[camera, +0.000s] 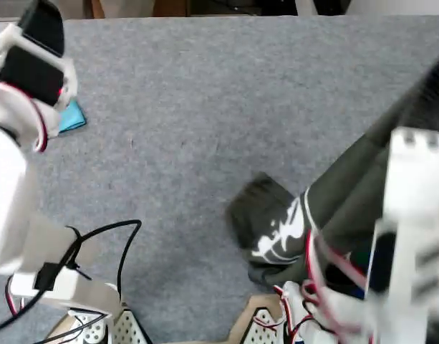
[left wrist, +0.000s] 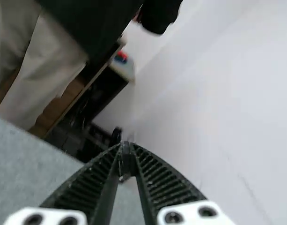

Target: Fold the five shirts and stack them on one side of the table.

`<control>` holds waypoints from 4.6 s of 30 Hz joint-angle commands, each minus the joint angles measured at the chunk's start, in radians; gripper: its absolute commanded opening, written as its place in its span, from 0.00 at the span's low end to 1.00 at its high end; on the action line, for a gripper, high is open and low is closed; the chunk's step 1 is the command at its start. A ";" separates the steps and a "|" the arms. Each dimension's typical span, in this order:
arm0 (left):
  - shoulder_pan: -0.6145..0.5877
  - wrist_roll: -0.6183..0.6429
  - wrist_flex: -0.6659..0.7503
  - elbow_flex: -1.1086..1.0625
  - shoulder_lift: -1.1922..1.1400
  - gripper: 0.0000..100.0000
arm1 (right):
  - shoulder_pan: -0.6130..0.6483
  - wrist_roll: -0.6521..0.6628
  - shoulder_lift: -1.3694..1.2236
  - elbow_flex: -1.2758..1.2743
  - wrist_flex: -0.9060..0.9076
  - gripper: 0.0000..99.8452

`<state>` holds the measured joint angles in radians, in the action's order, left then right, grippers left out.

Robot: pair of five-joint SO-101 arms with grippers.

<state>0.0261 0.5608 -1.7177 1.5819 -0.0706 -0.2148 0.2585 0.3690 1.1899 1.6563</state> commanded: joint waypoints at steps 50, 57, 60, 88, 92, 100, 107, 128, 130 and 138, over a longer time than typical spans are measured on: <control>-0.215 0.009 -0.011 -0.169 -0.550 0.02 | -0.041 0.310 -0.444 -1.302 -1.036 0.01; -0.046 0.002 -0.003 -0.164 -0.768 0.02 | -0.064 0.315 -0.619 -1.343 -1.088 0.00; -0.043 0.000 0.025 -0.160 -0.868 0.02 | -0.093 0.296 -0.668 -1.342 -1.112 0.00; 0.278 -0.460 -0.005 -1.356 -0.213 0.05 | -0.157 0.173 -0.811 -1.262 -1.166 0.00; 0.282 -0.407 0.092 -1.381 -0.211 0.11 | -0.148 0.175 -0.811 -1.264 -1.166 0.00; 0.301 -0.278 0.181 -1.387 -0.214 0.15 | -0.143 0.175 -0.811 -1.265 -1.166 0.00; 0.356 -0.319 0.221 -1.433 -0.214 0.15 | -0.143 0.175 -0.811 -1.265 -1.166 0.00; 0.356 -0.391 0.542 -1.697 -0.214 0.04 | -0.143 0.176 -0.811 -1.265 -1.166 0.00; 0.358 -0.391 0.563 -1.728 -0.214 0.02 | -0.143 0.176 -0.811 -1.265 -1.166 0.00; 0.354 -0.391 0.614 -1.794 -0.214 0.02 | -0.143 0.176 -0.811 -1.265 -1.166 0.00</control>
<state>0.3790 0.1757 -1.1101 -0.2041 -0.3069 -0.3621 0.4350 -0.4457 -0.1297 0.5071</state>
